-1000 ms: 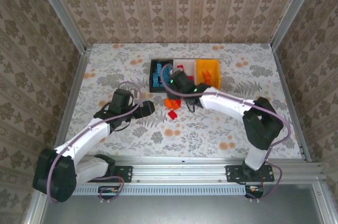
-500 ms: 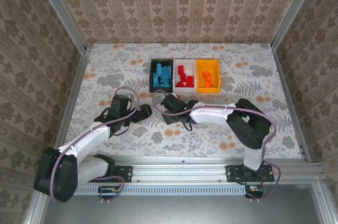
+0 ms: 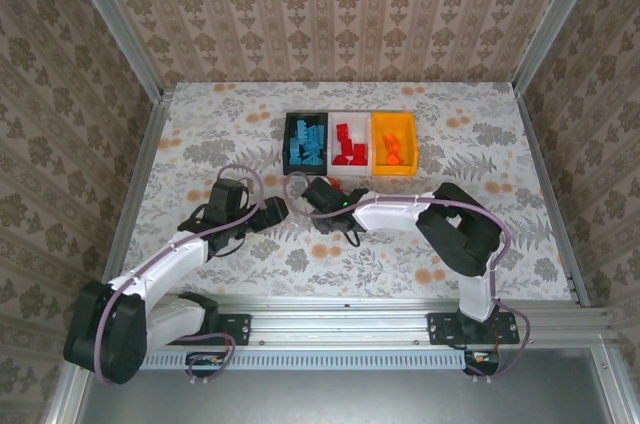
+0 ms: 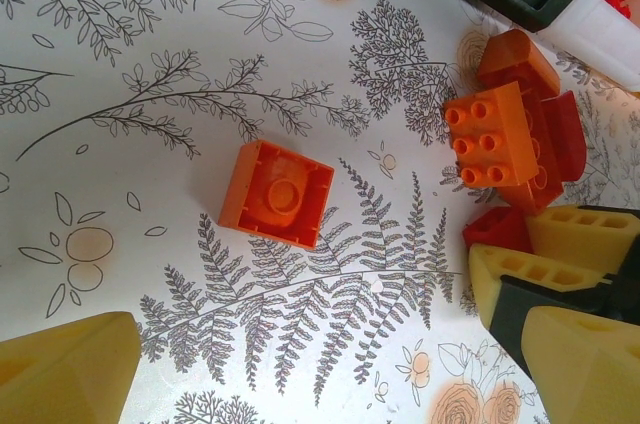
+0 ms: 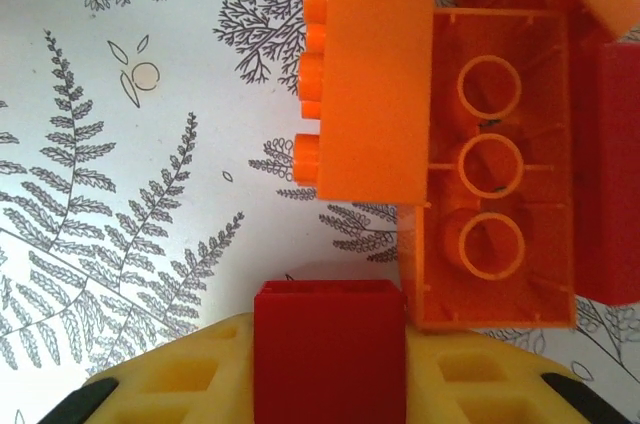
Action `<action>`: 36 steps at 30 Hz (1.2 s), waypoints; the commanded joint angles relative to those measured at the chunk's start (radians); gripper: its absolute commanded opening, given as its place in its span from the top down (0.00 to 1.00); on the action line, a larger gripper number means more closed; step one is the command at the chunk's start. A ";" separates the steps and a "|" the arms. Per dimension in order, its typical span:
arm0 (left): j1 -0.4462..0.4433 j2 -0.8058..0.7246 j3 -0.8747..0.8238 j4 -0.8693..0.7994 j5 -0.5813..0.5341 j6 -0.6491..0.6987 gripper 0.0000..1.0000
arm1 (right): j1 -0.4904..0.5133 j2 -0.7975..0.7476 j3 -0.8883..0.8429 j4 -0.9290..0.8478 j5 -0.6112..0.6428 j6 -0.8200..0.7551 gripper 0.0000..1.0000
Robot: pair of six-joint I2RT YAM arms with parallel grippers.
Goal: Sort the legos into containers by color
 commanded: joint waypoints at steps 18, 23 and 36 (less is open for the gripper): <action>-0.031 0.124 0.075 0.235 0.284 -0.091 0.01 | -0.346 0.082 0.390 -0.131 0.000 -0.147 0.69; -0.031 0.091 0.113 0.145 0.258 -0.048 0.00 | -0.393 0.230 0.570 -0.207 -0.020 -0.150 0.66; -0.032 0.092 0.123 0.116 0.237 -0.028 0.00 | -0.318 0.003 0.380 -0.111 0.025 -0.143 0.41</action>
